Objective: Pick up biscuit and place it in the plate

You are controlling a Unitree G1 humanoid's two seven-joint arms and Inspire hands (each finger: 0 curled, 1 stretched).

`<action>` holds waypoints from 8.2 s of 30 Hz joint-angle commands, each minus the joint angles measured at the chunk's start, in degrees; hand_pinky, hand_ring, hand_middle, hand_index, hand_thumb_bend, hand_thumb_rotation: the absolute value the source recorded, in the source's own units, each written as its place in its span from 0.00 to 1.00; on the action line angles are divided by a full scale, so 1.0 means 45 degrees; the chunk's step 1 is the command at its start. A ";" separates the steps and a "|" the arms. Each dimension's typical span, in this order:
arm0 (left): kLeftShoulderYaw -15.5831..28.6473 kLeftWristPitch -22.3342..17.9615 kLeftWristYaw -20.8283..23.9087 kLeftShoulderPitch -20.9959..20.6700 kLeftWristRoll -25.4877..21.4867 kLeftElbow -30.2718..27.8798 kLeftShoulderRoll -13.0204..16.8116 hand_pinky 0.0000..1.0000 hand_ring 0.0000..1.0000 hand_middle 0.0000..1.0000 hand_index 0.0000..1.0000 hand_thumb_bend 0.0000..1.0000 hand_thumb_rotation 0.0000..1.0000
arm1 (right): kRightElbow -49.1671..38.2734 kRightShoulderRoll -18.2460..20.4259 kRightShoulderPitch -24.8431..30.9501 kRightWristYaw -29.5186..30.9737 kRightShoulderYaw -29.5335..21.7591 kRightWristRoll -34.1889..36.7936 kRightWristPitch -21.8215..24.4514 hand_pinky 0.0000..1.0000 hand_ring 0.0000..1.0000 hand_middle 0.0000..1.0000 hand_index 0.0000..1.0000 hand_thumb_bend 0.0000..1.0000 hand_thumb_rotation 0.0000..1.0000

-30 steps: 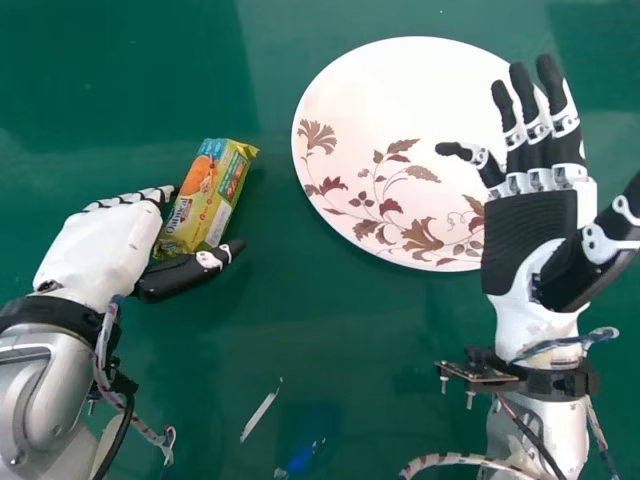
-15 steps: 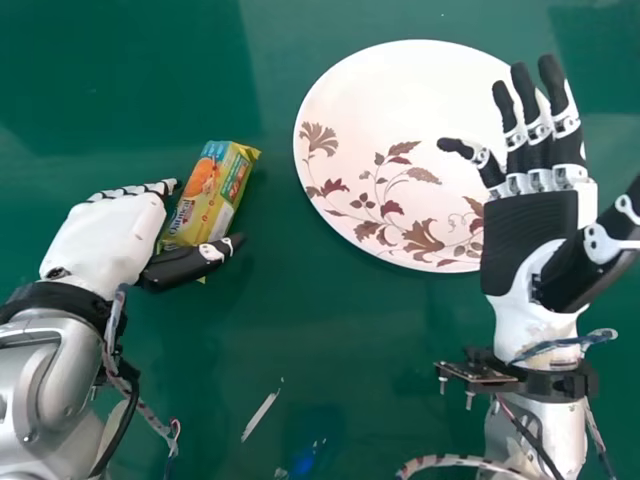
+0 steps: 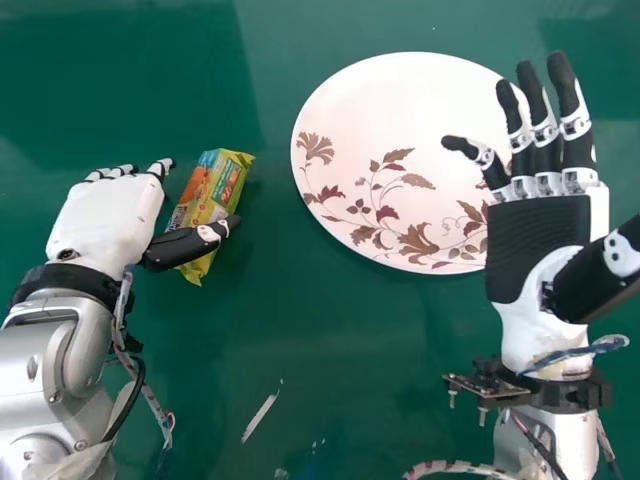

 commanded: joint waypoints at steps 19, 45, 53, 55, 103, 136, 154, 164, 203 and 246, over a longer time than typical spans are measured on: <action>-0.0068 0.0215 -0.3575 0.0782 0.0014 0.1229 0.1356 1.00 1.00 1.00 1.00 1.00 0.65 | -0.0426 -0.0241 0.0172 0.0549 -0.0153 0.1156 -0.0139 0.65 1.00 1.00 1.00 1.00 0.61; -0.0233 0.0294 -0.5518 0.0556 -0.0432 0.0648 0.2020 0.29 0.43 0.46 0.51 0.51 0.00 | -0.0489 0.1549 -0.0448 -0.2368 -0.0841 -0.1541 -0.1425 0.73 1.00 1.00 0.96 1.00 0.61; -0.0310 0.0292 -0.5545 0.0519 -0.0410 0.0634 0.2012 0.29 0.44 0.46 0.51 0.51 0.00 | -0.0518 0.1169 -0.0327 -0.2633 -0.0679 -0.1378 -0.1577 0.74 1.00 1.00 0.96 1.00 0.62; -0.0328 0.0294 -0.5548 0.0507 -0.0423 0.0603 0.1997 0.31 0.44 0.46 0.51 0.51 0.00 | -0.0482 0.1108 -0.0346 -0.2582 -0.0675 -0.1284 -0.1658 0.74 1.00 1.00 0.96 1.00 0.62; 0.1522 0.2249 -0.3813 -0.1260 -0.3510 -0.1412 0.2292 0.32 0.45 0.47 0.49 0.52 0.00 | 0.0391 0.0900 -0.0932 -0.2221 -0.0984 -0.0928 -0.1779 0.81 0.81 0.80 0.82 0.87 0.57; 0.1675 0.3858 0.0018 -0.3132 -0.7313 -0.1933 0.2017 0.29 0.44 0.48 0.49 0.52 0.00 | 0.1242 0.0923 -0.1637 -0.2395 -0.1265 -0.1151 -0.1823 0.53 0.66 0.72 0.76 0.89 0.46; 0.0569 0.3938 0.1735 -0.3922 -0.8894 -0.1441 0.2003 0.26 0.43 0.47 0.50 0.51 0.00 | 0.1741 0.0706 -0.2142 -0.2038 -0.1670 -0.0924 -0.1829 0.58 0.70 0.74 0.76 0.90 0.45; -0.0179 0.3042 0.1858 -0.4682 -0.9626 -0.0767 0.3426 0.26 0.42 0.47 0.51 0.51 0.00 | 0.1687 0.0904 -0.2078 -0.2047 -0.1583 -0.0982 -0.1715 0.57 0.70 0.73 0.76 0.89 0.46; -0.3170 0.1588 0.0413 -0.8728 -1.1670 0.3167 0.5851 0.27 0.43 0.46 0.51 0.51 0.00 | 0.1914 0.0906 -0.1969 -0.1987 -0.1349 -0.0900 -0.1871 0.52 0.67 0.70 0.81 0.87 0.40; -0.6279 -0.0359 0.3802 -1.0645 -0.9260 1.0031 0.3447 0.27 0.42 0.47 0.52 0.51 0.00 | 0.1241 0.0667 -0.1843 -0.1526 -0.1323 -0.0343 -0.1071 0.56 0.65 0.72 0.79 0.85 0.40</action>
